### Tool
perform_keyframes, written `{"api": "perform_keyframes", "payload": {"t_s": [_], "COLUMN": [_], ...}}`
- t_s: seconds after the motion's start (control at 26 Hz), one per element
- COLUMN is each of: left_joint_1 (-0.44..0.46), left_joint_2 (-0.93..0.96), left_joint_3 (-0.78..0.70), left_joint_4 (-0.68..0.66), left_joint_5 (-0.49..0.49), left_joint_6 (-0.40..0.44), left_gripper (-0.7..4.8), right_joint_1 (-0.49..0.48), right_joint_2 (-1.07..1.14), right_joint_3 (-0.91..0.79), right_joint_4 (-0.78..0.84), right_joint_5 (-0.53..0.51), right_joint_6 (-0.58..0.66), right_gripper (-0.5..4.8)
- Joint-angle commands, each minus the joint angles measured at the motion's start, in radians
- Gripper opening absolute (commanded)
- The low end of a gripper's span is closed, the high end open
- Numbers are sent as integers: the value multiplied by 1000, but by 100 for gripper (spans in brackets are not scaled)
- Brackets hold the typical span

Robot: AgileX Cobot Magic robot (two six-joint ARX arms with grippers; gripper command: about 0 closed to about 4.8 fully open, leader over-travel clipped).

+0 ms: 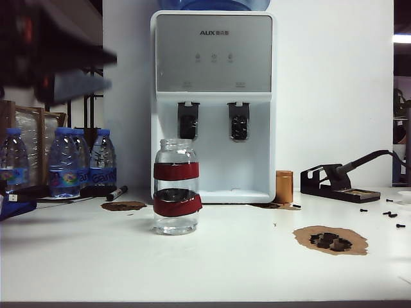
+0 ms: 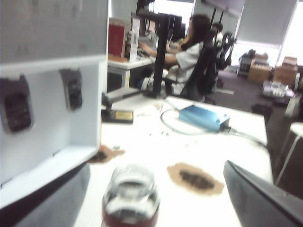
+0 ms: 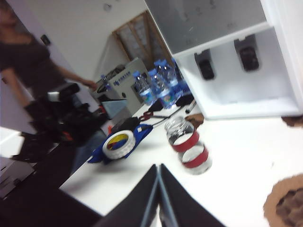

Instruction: Pick up the water bottle with two loops of red belts, then reach the front water dispenser and gently press the gray-black baffle horizontally to get a little water.

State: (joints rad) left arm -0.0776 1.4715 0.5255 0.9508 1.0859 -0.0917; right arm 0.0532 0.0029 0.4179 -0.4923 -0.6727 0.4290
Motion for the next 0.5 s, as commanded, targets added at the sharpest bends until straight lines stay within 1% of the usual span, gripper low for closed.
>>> {"api": "perform_keyframes", "payload": {"t_s": [0.04,0.12,0.31,0.35,0.42,0.5], "left_joint_1": [0,0,-5,-17,-41,-60], "left_joint_2": [98,147,275,318,360,389], "left_joint_3": [3,4,5,6,9,23], "left_joint_4": [21,29,69,96,128,135], "left_joint_5": [40,35,39,27,0,-10], "left_joint_6": [153,211,242,276,304,312], "left_gripper": [479,479,479,479,479,479], "right_joint_1": [2,2,2,2,2,2], "right_joint_2": [1,2,1,1,1,1], "right_joint_3": [64,89,116,122,130,139], "right_joint_4": [-119,-173,-267,-284,-293,-295], "right_joint_5": [26,33,43,43,40,40], "right_joint_6": [-26,-55,-94,-105,-113,-116], "right_gripper": [-3,-3,-3,-3,-3,-3]}}
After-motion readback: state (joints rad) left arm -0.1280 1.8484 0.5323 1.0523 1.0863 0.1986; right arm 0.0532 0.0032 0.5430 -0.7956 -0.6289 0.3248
